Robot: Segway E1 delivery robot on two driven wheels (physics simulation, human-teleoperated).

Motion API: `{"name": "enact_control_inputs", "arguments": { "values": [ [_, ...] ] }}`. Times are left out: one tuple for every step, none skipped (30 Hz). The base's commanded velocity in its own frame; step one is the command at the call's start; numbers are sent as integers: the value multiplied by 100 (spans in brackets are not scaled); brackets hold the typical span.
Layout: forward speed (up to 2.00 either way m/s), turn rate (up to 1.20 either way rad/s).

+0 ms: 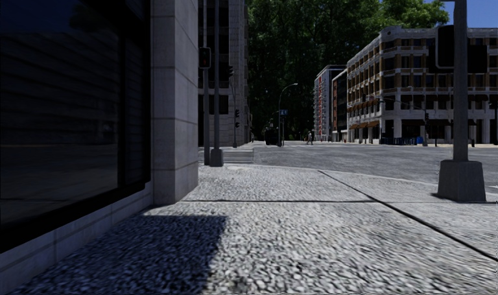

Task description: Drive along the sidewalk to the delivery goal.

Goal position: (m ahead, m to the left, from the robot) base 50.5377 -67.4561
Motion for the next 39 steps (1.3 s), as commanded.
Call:
{"name": "enact_control_inputs", "arguments": {
  "values": [
    [165,0],
    [165,0],
    [165,0],
    [165,0],
    [165,0],
    [165,0],
    [165,0],
    [165,0],
    [165,0],
    [165,0],
    [165,0],
    [165,0],
    [165,0],
    [165,0],
    [165,0],
    [165,0],
    [165,0],
    [165,0],
    [165,0],
    [165,0],
    [165,0],
    [165,0],
    [165,0],
    [165,0],
    [165,0],
    [165,0],
    [165,0],
    [165,0],
    [165,0],
    [165,0],
    [165,0],
    [165,0],
    [165,0],
    [165,0],
    [165,0],
    [165,0],
    [165,0],
    [165,0],
    [165,0]
  ]
}}
